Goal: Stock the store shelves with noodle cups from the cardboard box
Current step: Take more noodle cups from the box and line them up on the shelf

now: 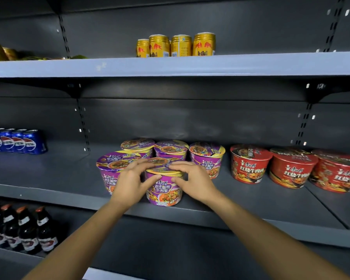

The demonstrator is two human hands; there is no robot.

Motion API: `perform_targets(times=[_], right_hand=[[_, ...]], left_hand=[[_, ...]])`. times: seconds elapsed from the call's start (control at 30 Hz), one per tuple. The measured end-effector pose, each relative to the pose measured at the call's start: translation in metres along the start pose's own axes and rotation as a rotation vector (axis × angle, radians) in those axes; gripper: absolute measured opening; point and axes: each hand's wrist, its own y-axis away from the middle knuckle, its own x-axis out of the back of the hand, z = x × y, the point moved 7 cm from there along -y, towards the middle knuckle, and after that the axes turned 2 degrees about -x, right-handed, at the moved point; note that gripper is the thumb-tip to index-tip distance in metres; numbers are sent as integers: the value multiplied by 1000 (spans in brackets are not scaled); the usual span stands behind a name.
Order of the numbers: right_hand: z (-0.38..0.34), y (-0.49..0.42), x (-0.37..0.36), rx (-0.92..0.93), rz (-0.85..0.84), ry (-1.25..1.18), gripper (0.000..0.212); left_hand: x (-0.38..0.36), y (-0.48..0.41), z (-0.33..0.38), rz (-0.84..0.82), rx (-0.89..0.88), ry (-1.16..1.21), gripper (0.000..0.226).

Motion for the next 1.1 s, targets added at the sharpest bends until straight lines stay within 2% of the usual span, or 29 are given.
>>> perform_targets(times=[0.3,0.5,1.1], right_hand=[[15,-8,-8,-86,-61,-8,47],[23,-7,-14,-82,-55,-31,46],[29,-18,-27,-111,-62,-84,47]], left_hand=[[13,-7,-20,-27,-121,-278,70],[8,-11,-40,-135,-65,-260,92],[3,-16,-50,-194,-113,-224,66]])
